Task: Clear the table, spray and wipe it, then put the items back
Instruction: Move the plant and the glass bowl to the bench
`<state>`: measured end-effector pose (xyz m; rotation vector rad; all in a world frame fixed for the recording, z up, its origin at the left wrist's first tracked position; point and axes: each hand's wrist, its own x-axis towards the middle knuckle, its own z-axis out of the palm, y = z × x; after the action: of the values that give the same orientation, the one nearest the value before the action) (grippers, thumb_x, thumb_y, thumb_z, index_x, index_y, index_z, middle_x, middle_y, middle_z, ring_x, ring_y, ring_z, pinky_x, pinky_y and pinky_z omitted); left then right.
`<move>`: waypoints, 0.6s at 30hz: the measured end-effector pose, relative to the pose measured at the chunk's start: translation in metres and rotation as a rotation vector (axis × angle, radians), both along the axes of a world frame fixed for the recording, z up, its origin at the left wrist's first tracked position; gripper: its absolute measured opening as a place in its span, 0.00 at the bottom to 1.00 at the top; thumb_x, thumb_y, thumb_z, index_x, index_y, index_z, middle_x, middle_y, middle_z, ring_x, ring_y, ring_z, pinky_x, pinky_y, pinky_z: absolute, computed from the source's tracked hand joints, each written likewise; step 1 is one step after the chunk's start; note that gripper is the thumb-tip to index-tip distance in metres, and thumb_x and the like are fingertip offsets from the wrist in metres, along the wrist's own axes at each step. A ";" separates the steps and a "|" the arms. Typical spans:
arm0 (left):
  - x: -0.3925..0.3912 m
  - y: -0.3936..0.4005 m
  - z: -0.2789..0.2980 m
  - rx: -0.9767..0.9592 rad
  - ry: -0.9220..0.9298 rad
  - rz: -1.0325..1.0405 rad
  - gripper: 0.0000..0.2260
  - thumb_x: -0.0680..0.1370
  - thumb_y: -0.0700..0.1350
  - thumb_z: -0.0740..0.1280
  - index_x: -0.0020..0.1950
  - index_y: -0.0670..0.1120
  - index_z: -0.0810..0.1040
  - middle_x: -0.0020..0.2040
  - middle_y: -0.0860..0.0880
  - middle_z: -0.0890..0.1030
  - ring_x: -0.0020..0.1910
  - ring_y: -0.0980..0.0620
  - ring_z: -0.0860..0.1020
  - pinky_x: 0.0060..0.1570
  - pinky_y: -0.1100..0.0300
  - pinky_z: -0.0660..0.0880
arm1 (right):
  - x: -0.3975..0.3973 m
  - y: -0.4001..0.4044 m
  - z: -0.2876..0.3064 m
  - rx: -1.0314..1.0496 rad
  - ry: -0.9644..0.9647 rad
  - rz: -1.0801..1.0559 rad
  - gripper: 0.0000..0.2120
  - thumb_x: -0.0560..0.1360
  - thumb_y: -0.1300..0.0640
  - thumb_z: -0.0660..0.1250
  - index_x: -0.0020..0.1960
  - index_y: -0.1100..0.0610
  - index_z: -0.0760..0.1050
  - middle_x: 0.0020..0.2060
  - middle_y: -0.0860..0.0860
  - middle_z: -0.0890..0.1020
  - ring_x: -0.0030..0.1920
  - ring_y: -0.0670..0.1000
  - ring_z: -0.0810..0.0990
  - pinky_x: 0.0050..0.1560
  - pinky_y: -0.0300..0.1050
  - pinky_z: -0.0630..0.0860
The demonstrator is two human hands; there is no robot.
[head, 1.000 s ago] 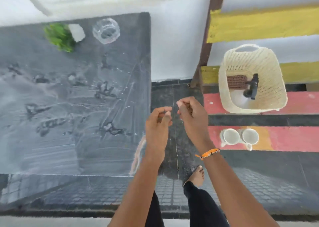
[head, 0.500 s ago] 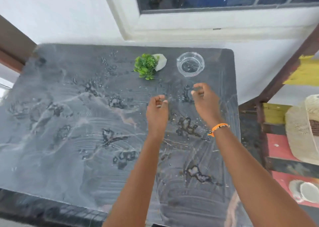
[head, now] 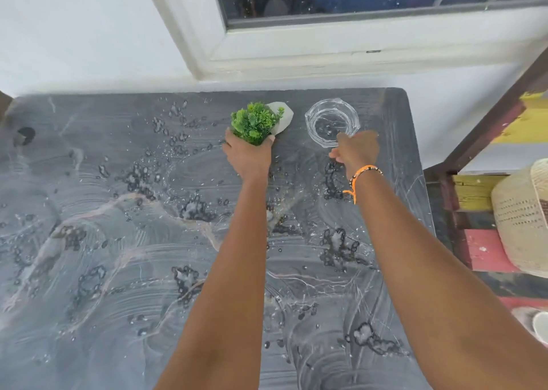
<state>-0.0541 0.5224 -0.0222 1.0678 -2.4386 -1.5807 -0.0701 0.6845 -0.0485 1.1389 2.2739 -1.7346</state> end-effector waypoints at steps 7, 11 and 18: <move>-0.008 0.002 -0.003 -0.140 0.028 -0.035 0.22 0.69 0.48 0.74 0.58 0.41 0.74 0.63 0.42 0.68 0.60 0.45 0.68 0.57 0.57 0.65 | 0.004 0.004 0.005 -0.026 0.015 -0.017 0.09 0.70 0.59 0.63 0.50 0.60 0.71 0.37 0.57 0.80 0.23 0.46 0.81 0.25 0.36 0.73; 0.004 0.009 0.001 -0.089 0.202 -0.126 0.15 0.70 0.42 0.72 0.56 0.43 0.76 0.48 0.49 0.78 0.45 0.54 0.73 0.42 0.68 0.66 | 0.025 0.015 0.008 0.005 0.053 0.022 0.12 0.70 0.59 0.64 0.33 0.55 0.62 0.29 0.56 0.72 0.24 0.48 0.81 0.28 0.42 0.71; 0.052 0.050 0.008 -0.129 0.237 -0.298 0.08 0.71 0.40 0.69 0.47 0.44 0.74 0.41 0.47 0.79 0.34 0.52 0.72 0.34 0.60 0.68 | 0.085 0.055 0.024 0.022 0.113 0.020 0.08 0.72 0.58 0.65 0.49 0.60 0.70 0.34 0.60 0.83 0.25 0.46 0.81 0.46 0.53 0.81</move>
<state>-0.0021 0.5728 -0.0141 0.4836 -2.5791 -1.4924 0.0146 0.7399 -0.0244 1.0430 2.3656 -1.8154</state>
